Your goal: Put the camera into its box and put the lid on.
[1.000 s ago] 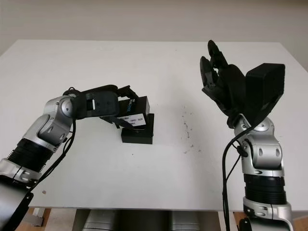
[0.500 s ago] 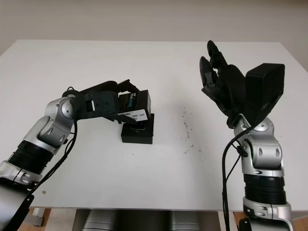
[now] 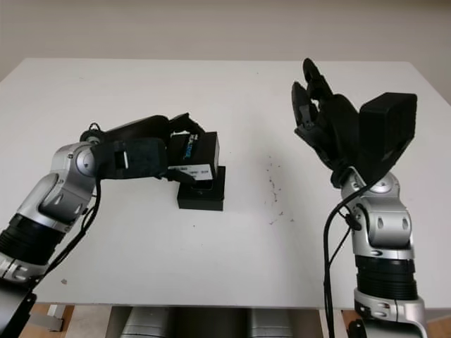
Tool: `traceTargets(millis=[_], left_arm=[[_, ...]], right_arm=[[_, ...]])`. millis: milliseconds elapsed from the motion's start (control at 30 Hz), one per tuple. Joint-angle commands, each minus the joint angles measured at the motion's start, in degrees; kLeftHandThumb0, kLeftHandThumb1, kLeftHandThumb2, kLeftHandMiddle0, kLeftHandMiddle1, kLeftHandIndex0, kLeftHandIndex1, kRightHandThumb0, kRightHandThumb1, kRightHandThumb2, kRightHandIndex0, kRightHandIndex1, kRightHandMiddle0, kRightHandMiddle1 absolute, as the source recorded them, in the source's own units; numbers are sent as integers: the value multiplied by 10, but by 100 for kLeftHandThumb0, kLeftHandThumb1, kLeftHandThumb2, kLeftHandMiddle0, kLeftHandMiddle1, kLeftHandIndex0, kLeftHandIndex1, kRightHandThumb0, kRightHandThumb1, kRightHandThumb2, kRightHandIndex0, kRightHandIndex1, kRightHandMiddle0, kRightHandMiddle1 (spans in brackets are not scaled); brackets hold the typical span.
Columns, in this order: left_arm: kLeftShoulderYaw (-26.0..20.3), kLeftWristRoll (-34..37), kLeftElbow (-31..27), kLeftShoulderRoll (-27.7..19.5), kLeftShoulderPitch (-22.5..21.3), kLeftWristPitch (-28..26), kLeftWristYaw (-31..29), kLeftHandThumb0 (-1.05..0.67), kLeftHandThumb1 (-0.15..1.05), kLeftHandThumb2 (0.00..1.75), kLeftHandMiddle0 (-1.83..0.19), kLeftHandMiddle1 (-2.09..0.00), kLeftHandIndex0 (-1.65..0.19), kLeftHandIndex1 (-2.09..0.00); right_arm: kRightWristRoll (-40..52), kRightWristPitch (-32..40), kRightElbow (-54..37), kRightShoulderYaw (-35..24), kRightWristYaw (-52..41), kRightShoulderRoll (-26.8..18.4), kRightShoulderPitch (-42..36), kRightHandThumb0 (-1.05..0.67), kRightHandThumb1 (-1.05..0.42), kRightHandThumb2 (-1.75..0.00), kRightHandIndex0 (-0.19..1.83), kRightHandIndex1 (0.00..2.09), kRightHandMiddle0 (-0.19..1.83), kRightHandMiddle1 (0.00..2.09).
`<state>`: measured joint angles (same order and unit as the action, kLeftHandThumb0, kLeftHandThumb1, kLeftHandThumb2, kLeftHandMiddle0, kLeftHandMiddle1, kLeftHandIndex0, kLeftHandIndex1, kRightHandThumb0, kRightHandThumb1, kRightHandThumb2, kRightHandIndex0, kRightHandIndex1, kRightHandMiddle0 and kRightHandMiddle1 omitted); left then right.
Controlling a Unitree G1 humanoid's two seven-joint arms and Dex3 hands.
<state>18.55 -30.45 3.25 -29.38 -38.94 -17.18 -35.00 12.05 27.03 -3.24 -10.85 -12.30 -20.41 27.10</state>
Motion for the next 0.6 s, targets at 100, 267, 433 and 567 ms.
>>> traceTargets(millis=[100, 267, 433, 567], left_arm=[[-3, -8, -37, -9, 1, -31, -21, -31, 105, 28, -39, -183, -24, -185], [-3, -14, -39, -9, 5, -42, -20, -30, 105, 27, -42, -185, -28, -189], [-2, -14, -39, 0, 21, -54, -11, -28, 105, 25, -36, -173, -18, -170], [3, -17, -39, 7, 30, -56, -2, -28, 105, 26, -36, -179, -18, -175]], right_arm=[[2, -14, 0, 5, -6, 7, 3, -63, -105, -66, -12, 5, -10, 6], [3, -23, 9, 3, -9, 10, 4, -65, -105, -65, -11, 6, -9, 6], [1, -25, 11, 3, -9, 10, 2, -65, -105, -64, -10, 6, -8, 7], [3, -22, 9, 4, -10, 11, 2, -64, -105, -63, -11, 6, -9, 6]])
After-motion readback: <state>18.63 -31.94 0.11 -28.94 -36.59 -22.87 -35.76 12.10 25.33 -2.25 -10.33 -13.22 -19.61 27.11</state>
